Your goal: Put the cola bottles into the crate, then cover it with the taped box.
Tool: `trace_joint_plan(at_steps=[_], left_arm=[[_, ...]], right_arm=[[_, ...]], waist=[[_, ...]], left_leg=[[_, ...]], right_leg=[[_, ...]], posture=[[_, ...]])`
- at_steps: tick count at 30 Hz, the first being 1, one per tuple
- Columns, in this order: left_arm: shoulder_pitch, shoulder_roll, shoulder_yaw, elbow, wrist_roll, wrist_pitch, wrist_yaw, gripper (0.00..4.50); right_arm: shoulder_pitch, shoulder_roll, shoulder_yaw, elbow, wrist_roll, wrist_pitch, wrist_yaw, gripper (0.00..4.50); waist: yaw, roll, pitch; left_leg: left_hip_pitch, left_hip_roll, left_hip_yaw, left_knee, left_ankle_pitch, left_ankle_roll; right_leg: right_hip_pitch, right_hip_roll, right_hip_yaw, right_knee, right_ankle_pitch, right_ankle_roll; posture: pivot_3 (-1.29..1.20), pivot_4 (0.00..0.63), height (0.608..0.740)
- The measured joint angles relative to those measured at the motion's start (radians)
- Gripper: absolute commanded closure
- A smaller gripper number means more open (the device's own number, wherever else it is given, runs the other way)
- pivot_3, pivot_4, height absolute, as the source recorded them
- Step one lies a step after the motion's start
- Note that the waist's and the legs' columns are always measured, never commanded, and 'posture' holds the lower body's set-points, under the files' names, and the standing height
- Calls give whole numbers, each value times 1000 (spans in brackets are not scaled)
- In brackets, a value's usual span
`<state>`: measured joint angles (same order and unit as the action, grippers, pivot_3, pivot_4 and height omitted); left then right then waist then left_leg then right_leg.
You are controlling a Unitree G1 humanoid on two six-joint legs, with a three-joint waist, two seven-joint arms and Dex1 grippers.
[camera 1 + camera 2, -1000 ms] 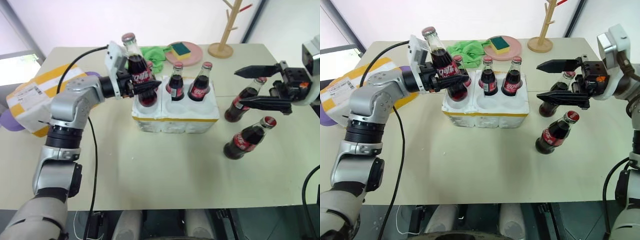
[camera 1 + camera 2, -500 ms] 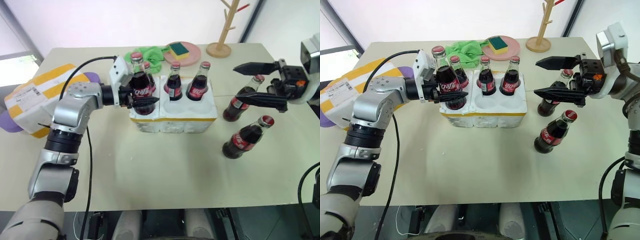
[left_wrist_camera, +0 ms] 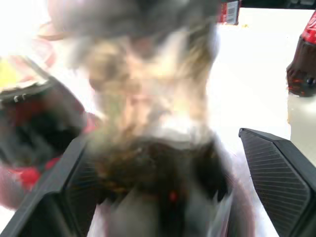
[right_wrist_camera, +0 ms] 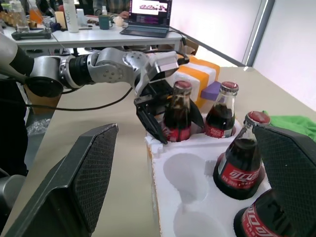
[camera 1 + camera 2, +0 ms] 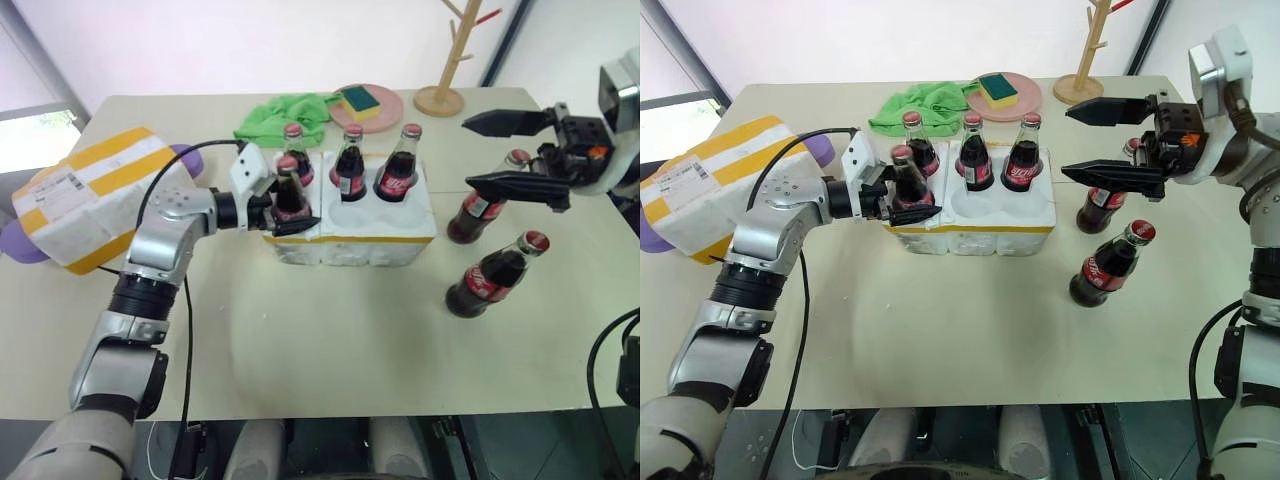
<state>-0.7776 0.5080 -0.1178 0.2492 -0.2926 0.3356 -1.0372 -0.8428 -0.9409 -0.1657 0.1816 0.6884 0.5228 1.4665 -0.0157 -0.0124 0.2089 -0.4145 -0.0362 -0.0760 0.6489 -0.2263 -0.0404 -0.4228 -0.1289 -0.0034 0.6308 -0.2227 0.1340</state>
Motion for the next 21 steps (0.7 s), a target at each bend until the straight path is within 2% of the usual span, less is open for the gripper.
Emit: trace_joint_plan(at_steps=[3, 8, 12, 15, 21], left_arm=[[41, 31, 30, -59, -26, 46, -1, 75], [64, 144, 174, -220, -164, 208, -4, 75], [50, 285, 341, -330, -376, 434, -8, 75], [-25, 353, 452, -380, -534, 563, -3, 75], [-113, 310, 477, -451, -734, 694, 67, 75]], right_arm=[[-4, 0, 2, 6, -9, 0, 1, 0], [-43, -16, 4, 45, -21, 2, 17, 0], [-82, -55, 1, 94, -23, 16, 47, 0], [-114, -69, -17, 187, -39, 18, 38, 0], [-118, -130, -63, 337, -66, 1, 28, 0]], waist=[[-5, 0, 0], [-4, 0, 0], [-5, -1, 0], [-2, -1, 0], [2, 0, 0]], left_leg=[[0, 0, 0, 0, 0, 0], [0, 0, 0, -1, 0, 0], [-1, 0, 0, -1, 0, 0], [-1, 0, 0, 0, 0, 0], [1, 0, 0, 0, 0, 0]], right_leg=[[0, 0, 0, 0, 0, 0], [-1, 0, 0, 0, 0, 0], [-1, 0, 0, 0, 0, 0], [0, 0, 0, 0, 0, 0], [2, 0, 0, -1, 0, 0]], posture=[[0, 150, 740], [0, 150, 740], [0, 150, 740], [0, 150, 740], [0, 150, 740]])
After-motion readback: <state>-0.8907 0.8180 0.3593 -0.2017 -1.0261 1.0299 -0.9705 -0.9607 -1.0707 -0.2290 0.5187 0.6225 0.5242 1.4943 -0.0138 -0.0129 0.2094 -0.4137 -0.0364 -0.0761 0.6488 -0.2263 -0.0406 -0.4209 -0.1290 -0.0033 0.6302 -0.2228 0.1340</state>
